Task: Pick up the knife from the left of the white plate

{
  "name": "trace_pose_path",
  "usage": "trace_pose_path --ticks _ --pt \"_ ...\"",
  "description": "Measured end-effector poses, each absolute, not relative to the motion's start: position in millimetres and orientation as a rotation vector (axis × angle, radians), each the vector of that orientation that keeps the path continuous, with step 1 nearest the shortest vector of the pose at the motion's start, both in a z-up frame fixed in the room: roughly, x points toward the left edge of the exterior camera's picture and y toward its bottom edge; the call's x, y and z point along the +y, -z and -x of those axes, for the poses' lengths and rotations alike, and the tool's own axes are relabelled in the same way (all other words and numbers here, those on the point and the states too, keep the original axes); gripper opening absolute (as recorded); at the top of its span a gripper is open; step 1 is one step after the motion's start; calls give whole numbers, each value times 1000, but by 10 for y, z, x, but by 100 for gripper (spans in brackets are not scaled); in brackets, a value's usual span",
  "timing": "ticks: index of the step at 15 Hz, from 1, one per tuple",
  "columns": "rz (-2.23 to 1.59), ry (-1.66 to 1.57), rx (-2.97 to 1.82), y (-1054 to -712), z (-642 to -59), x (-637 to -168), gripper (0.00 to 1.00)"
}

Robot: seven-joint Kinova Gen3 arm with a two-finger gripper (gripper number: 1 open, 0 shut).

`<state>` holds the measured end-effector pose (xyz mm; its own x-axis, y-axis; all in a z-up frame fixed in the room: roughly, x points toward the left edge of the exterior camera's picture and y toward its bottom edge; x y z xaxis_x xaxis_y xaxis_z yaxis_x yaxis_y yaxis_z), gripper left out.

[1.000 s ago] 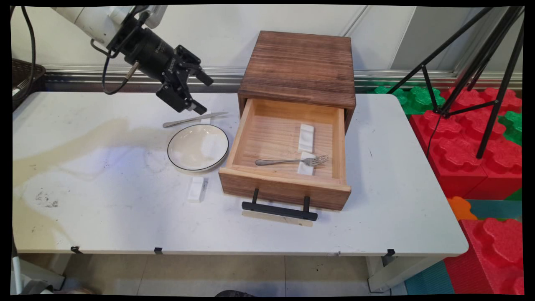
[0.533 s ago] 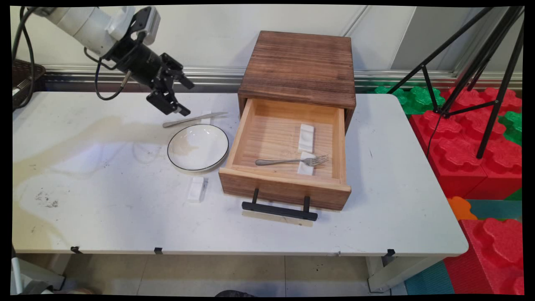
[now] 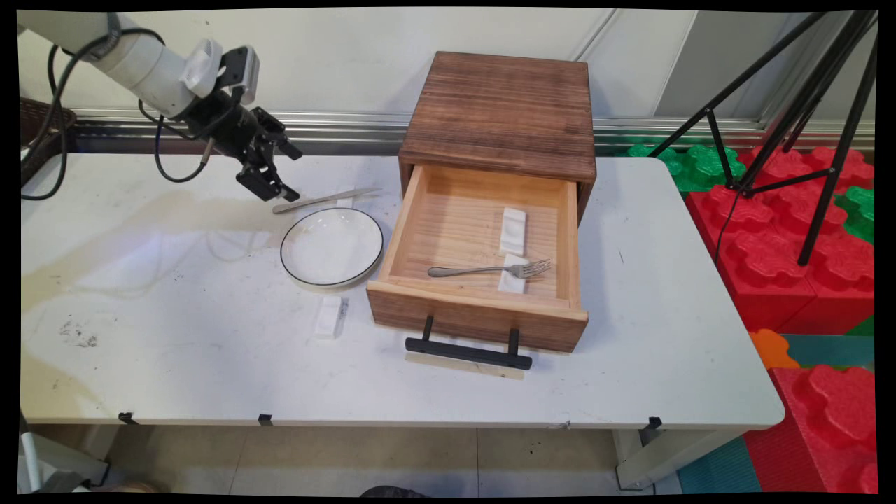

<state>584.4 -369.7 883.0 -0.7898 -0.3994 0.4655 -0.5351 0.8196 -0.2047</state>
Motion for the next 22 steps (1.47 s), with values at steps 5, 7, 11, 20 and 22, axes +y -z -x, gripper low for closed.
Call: trace_pose_path --ticks 5,7,11,20,22 --pt "-751 -475 -2623 -8576 -6032 -3805 100" --pt "-759 -480 -2634 -8507 -6085 -3835 100" --pt "-768 -493 -2653 -8354 -6177 -3924 100" --pt "-784 -508 -2642 -8126 -6204 -4128 100" --pt "-790 -507 -2636 -8088 -6192 -4165 100"
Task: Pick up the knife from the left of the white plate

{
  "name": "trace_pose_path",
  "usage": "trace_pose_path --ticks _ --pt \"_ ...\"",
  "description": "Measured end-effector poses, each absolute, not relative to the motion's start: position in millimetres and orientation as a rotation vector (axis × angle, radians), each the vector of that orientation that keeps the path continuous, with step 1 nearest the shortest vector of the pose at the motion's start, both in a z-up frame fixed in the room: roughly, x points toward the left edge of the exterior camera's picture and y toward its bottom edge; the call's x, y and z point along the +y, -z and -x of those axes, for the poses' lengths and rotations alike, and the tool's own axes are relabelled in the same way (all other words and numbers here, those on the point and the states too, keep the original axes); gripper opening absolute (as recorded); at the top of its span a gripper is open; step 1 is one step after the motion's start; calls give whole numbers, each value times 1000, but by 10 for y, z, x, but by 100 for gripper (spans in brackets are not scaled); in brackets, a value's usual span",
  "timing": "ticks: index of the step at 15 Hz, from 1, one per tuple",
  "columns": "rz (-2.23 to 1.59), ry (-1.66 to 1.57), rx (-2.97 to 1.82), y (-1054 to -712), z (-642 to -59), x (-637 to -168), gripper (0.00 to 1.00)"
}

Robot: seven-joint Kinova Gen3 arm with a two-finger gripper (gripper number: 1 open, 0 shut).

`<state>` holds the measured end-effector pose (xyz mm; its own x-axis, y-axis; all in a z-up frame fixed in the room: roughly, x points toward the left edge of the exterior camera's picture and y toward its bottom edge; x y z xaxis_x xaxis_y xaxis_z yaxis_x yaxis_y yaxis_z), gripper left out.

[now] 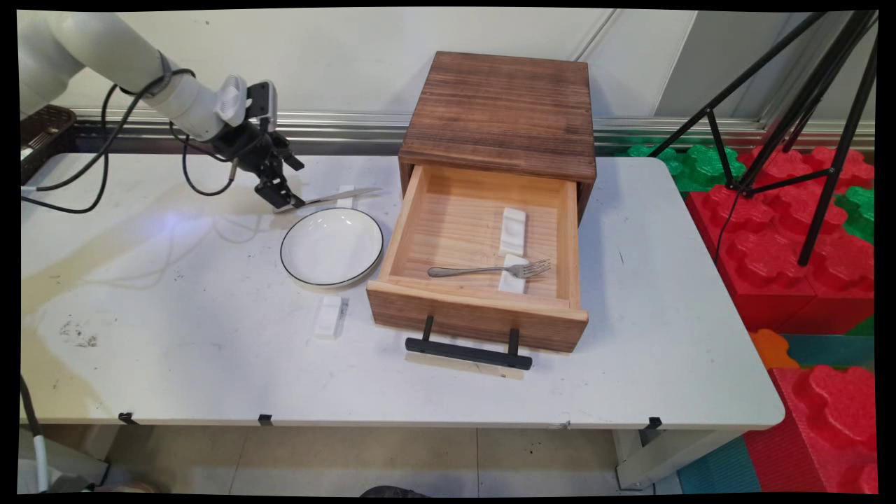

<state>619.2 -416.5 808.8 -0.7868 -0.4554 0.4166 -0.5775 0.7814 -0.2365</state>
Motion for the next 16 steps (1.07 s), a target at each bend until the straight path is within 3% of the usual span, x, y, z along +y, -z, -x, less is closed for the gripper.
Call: trace_pose_path --ticks 10,11,16 --pt "-822 -477 -2620 -7854 -6110 -4335 100" --pt "-821 -476 -2621 -7844 -6104 -4345 0" --pt "-819 -481 -2621 -7817 -6091 -4386 0"
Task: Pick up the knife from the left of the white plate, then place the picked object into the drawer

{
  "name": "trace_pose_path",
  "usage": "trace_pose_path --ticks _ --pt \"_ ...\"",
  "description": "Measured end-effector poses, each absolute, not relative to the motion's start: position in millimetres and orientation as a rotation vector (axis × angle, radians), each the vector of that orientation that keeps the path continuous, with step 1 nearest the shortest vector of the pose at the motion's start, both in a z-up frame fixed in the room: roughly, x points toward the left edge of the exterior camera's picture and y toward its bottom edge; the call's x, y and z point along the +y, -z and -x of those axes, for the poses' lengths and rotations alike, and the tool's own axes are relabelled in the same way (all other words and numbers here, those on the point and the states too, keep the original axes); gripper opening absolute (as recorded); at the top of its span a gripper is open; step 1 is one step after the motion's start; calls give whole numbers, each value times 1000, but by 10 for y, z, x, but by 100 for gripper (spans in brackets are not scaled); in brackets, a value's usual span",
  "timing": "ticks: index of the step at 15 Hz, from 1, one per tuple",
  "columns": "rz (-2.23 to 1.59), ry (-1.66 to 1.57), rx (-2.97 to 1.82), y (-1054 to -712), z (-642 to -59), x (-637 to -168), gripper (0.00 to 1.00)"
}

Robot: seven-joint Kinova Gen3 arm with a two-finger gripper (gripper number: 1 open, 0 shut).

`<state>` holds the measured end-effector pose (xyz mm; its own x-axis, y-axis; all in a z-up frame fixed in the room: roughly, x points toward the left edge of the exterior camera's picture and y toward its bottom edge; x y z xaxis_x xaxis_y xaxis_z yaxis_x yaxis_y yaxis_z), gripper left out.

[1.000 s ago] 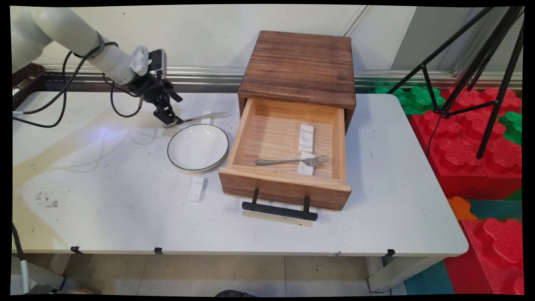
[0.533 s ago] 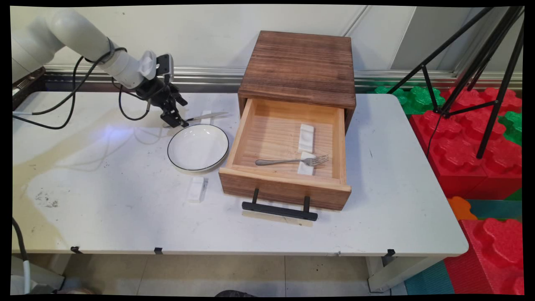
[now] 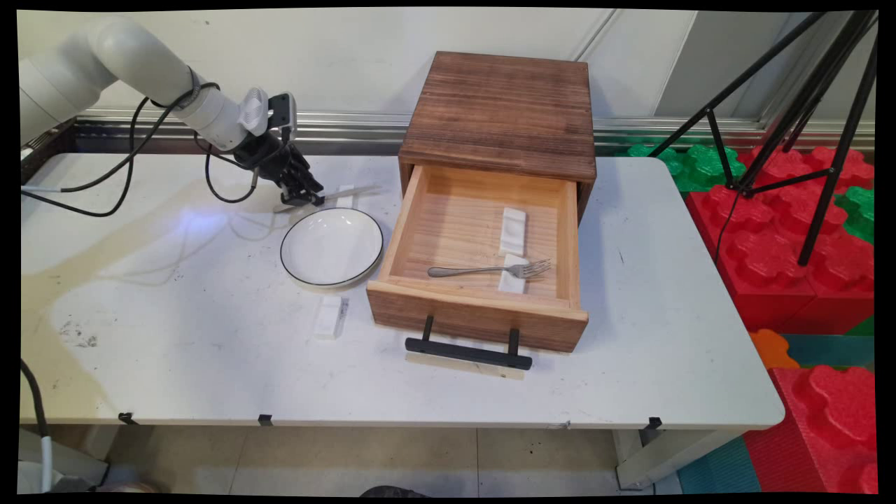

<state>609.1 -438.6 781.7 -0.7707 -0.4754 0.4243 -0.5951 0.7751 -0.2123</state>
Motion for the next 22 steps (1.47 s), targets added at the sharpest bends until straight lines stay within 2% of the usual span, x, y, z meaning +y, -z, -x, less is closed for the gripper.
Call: trace_pose_path --ticks 14,22 --pt "-827 -498 -2612 -7903 -6104 -4427 0" --pt "-809 -507 -2596 -8340 -6165 -4257 0"
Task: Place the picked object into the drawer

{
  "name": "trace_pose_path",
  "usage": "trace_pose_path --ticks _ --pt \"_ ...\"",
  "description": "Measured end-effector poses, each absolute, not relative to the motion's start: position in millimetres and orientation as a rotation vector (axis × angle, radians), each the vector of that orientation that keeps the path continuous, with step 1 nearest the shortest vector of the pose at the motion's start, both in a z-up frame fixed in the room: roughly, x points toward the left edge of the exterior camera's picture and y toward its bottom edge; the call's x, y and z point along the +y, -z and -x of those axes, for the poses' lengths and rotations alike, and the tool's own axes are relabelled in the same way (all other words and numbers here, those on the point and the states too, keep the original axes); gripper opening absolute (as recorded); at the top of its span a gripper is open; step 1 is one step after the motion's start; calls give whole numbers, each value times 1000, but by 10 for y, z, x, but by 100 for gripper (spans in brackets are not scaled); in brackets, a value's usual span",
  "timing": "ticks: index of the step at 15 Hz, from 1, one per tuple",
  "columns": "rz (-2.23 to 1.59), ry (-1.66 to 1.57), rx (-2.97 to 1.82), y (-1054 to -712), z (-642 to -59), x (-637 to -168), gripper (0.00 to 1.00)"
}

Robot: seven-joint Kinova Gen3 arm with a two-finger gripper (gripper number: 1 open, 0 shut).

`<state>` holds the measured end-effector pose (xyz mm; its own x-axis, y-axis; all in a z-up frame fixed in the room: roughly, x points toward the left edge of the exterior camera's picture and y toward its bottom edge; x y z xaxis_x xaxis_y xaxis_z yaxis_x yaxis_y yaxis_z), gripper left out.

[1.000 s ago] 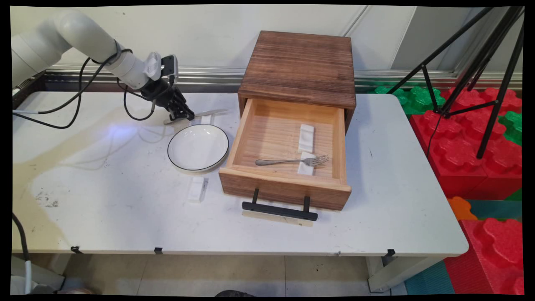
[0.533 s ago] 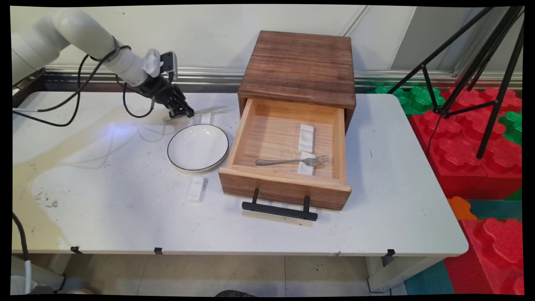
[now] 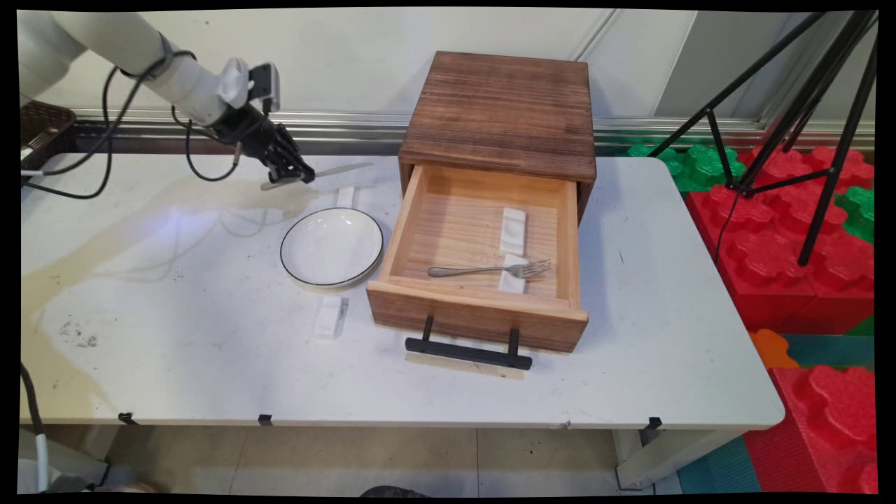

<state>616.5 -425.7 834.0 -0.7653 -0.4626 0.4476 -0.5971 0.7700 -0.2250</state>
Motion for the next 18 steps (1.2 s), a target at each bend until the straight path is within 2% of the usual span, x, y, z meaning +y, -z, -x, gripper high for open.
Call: trace_pose_path --ticks 10,14,18 --pt "-706 -499 -2482 -9251 -5764 -4053 0" --pt "-662 -475 -2433 -9475 -5449 -4015 0" --pt "-624 -441 -2401 -9560 -5061 -4002 0"
